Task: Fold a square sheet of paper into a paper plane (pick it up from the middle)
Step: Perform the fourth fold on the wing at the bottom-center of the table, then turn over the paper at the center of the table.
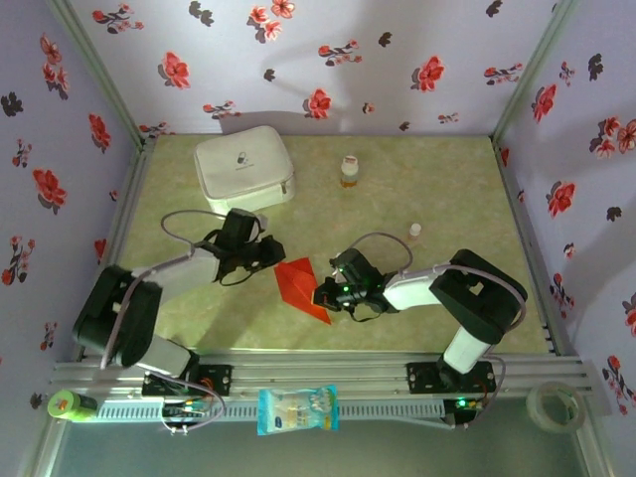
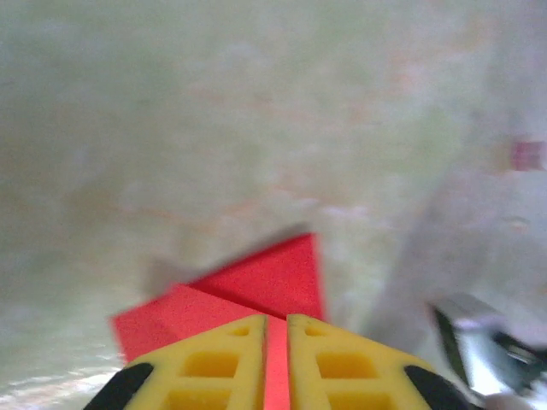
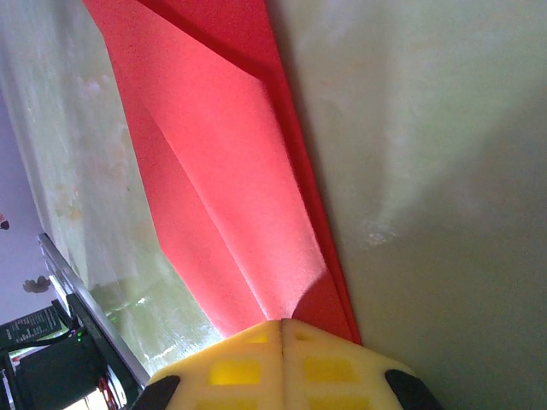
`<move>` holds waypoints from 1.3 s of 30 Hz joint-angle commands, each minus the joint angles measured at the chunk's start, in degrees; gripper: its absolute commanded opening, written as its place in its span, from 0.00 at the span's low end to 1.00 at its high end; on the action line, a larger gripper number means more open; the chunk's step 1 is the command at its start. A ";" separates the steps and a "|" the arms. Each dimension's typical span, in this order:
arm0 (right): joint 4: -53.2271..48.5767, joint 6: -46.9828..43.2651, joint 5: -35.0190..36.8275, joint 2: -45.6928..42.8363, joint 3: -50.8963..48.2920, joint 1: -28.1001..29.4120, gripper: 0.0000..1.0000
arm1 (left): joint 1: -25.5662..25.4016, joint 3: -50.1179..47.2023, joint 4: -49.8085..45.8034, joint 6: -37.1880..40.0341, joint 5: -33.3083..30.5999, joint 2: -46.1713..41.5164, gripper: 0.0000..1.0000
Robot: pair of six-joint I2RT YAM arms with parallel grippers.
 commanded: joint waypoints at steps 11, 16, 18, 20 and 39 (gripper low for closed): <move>-10.07 -0.07 2.69 -0.80 0.38 0.07 0.05 | -11.18 -2.17 8.25 -7.61 -0.55 8.23 0.13; -9.86 -0.15 2.47 -0.42 0.69 0.14 0.06 | -11.18 -3.83 9.89 -7.60 -1.26 11.42 0.11; -9.60 -0.27 2.37 -0.66 0.82 0.10 0.06 | -11.18 -4.78 9.81 -7.23 -2.50 12.51 0.10; -9.18 -0.20 2.23 -1.39 0.91 0.16 0.08 | -11.18 -6.12 10.66 -7.23 -2.92 13.27 0.10; -20.84 8.97 6.59 -24.77 -6.94 0.45 0.37 | -9.82 -9.07 10.90 -9.01 -3.66 10.73 0.08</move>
